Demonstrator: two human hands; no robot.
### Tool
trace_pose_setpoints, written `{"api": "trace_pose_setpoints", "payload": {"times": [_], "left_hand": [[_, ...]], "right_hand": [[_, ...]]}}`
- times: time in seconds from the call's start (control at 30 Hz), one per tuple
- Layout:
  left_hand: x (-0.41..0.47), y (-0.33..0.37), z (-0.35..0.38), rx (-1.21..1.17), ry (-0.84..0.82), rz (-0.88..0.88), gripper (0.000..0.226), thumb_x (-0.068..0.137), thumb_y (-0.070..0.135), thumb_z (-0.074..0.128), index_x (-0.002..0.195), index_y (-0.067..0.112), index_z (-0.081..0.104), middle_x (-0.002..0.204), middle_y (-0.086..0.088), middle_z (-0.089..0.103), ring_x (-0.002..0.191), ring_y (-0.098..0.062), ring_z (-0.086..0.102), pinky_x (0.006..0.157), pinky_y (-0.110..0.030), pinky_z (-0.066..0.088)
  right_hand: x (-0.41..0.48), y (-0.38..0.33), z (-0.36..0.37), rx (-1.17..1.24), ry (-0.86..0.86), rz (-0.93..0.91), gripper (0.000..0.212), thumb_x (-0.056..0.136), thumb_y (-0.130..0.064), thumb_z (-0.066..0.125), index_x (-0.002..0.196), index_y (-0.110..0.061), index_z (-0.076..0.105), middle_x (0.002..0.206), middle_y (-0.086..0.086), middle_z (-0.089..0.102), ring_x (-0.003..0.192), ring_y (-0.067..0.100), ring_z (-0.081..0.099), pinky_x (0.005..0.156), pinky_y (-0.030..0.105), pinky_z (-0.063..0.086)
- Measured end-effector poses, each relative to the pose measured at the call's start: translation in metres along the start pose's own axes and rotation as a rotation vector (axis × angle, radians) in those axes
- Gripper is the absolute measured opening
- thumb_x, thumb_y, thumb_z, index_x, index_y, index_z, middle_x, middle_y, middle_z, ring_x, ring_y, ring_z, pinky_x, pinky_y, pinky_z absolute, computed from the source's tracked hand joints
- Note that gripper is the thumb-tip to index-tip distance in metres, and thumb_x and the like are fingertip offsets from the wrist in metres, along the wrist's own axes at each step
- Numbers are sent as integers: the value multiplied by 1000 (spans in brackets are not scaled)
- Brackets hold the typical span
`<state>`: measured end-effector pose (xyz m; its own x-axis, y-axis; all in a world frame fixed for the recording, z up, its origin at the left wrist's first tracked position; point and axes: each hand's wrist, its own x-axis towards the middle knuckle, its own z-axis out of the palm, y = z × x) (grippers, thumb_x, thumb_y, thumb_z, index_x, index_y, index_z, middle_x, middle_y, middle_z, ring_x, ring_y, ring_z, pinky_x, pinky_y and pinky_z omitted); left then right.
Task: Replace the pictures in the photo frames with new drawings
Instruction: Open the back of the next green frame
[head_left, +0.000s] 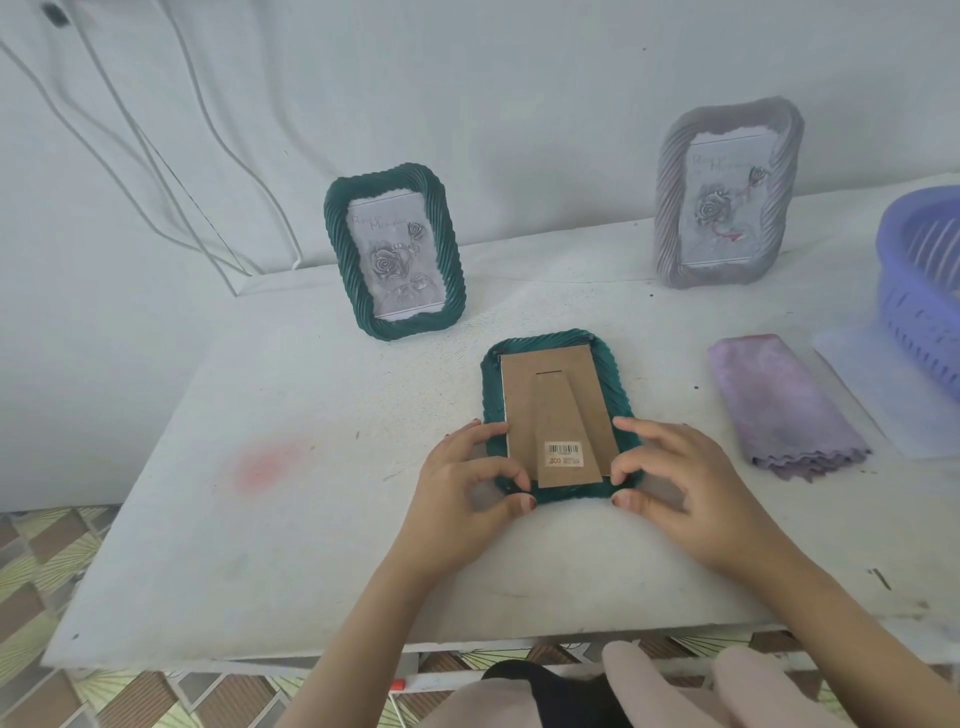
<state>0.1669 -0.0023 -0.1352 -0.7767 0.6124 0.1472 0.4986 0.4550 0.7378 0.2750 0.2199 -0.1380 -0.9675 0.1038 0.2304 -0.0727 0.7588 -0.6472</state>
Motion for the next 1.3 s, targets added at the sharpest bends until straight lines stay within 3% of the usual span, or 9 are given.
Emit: {"api": "trace_pose_setpoints", "payload": {"times": [0.2,0.33,0.47,0.57,0.7,0.8,0.87,1.0,1.3], "left_hand": [[-1,1,0,11,-11,9,18,67,48,62,79,36,65,127,26,44,126,-5,37,107,-35,27],[-3,3,-4,-109,-39,-44,22,74,50,54,76,34,69,126,18,51,125,-3,40,108,-36,28],[-2,13,-6,-240,12,-124,28,73,54,53,87,33,65,114,21,59,118,0,47,104,-35,36],[2,19,-7,-251,63,-171,44,69,59,55,104,32,55,110,19,60,112,0,51,99,-31,41],[8,24,-6,-130,77,-176,78,62,69,56,127,30,39,125,12,53,120,-4,45,101,-27,36],[13,26,-3,-23,41,-187,101,57,73,59,140,26,24,139,4,43,129,-11,37,107,-34,30],[16,26,0,117,6,-189,110,60,70,66,145,23,15,151,3,25,139,-15,21,113,-37,19],[19,26,2,222,-84,-243,107,68,62,67,148,23,7,157,0,-5,143,-17,-3,115,-38,3],[23,30,1,195,-149,-277,102,70,52,72,147,24,11,157,-1,-6,143,-20,-2,114,-39,1]], "right_hand": [[-2,-1,1,-16,-12,-28,12,79,-48,50,79,-36,54,126,-20,49,111,3,42,98,39,31],[0,-7,-1,26,0,-18,8,76,-41,51,79,-36,56,109,-24,55,122,-4,40,99,31,28],[7,-15,-1,104,108,64,22,78,-28,51,98,-36,57,111,-33,50,111,-11,42,95,8,25],[19,-17,0,23,176,103,28,84,-27,53,111,-27,57,112,-22,54,111,2,45,94,18,32],[37,-16,3,-172,188,202,43,84,-34,53,125,-20,53,139,7,43,130,28,32,106,38,24],[48,-15,3,-254,133,274,48,88,-35,54,133,-19,47,151,12,25,137,30,18,111,39,15],[55,-15,3,-234,100,309,46,89,-38,51,133,-22,48,153,11,18,139,27,12,112,39,12],[60,-17,6,-118,72,361,41,90,-40,50,130,-28,51,155,9,15,141,24,8,114,39,8],[57,-20,3,93,73,427,38,89,-35,53,127,-30,53,154,7,21,141,20,9,112,33,7]]}}
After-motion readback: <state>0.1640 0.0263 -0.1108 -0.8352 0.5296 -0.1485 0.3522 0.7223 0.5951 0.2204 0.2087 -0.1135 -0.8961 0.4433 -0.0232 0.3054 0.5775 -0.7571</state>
